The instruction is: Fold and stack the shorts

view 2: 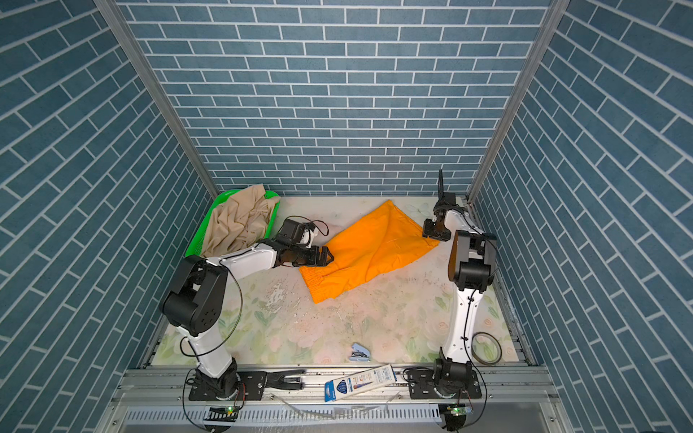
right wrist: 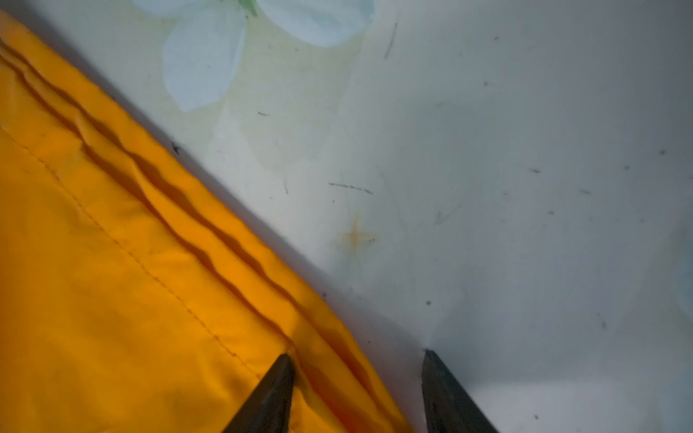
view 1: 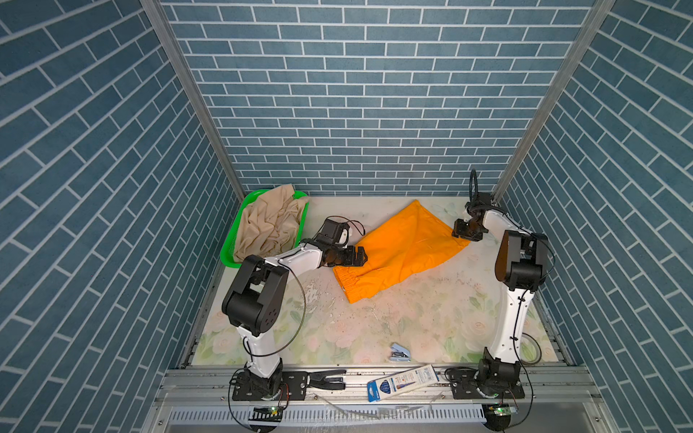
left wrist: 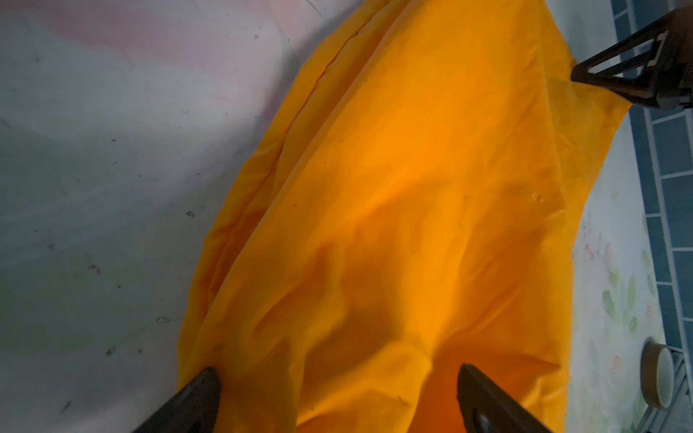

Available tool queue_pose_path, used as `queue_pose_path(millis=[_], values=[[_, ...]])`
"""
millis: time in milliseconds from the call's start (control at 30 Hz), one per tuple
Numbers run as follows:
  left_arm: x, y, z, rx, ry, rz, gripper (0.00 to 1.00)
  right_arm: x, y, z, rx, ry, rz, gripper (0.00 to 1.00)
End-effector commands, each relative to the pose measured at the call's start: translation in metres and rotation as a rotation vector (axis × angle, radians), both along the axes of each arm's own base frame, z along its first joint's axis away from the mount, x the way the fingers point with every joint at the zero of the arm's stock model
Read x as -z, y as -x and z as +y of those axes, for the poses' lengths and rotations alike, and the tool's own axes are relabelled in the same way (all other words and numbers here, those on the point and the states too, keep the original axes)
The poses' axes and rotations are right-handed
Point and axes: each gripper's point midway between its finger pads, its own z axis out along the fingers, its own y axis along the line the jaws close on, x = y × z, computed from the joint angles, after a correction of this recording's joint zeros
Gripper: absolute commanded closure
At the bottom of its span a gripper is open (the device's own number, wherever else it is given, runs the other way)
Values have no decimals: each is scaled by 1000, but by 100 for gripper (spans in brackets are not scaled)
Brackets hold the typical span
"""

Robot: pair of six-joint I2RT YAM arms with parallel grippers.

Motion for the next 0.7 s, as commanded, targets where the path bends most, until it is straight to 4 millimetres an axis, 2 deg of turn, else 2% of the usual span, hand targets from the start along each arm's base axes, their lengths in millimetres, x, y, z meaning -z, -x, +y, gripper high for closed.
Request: queue_pose_path(millis=[0, 167, 200, 367, 467, 567, 667], values=[[4, -4, 4, 25, -39, -3, 0, 10, 28, 3, 12, -41, 91, 49], [3, -5, 3, 33, -35, -11, 0, 12, 42, 14, 18, -129, 100, 64], [2, -5, 3, 33, -36, -11, 0, 2, 42, 15, 21, -138, 78, 70], [-1, -4, 5, 63, -52, -17, 0, 3, 58, 4, 67, -160, 84, 100], [-5, -4, 11, 77, -83, -24, 0, 2, 72, -11, 120, -168, 89, 100], [-12, -5, 13, 102, -101, -28, 0, -1, 94, -25, 182, -162, 96, 100], [-19, -4, 12, 142, -113, -27, 0, -2, 128, -32, 244, -153, 124, 100]])
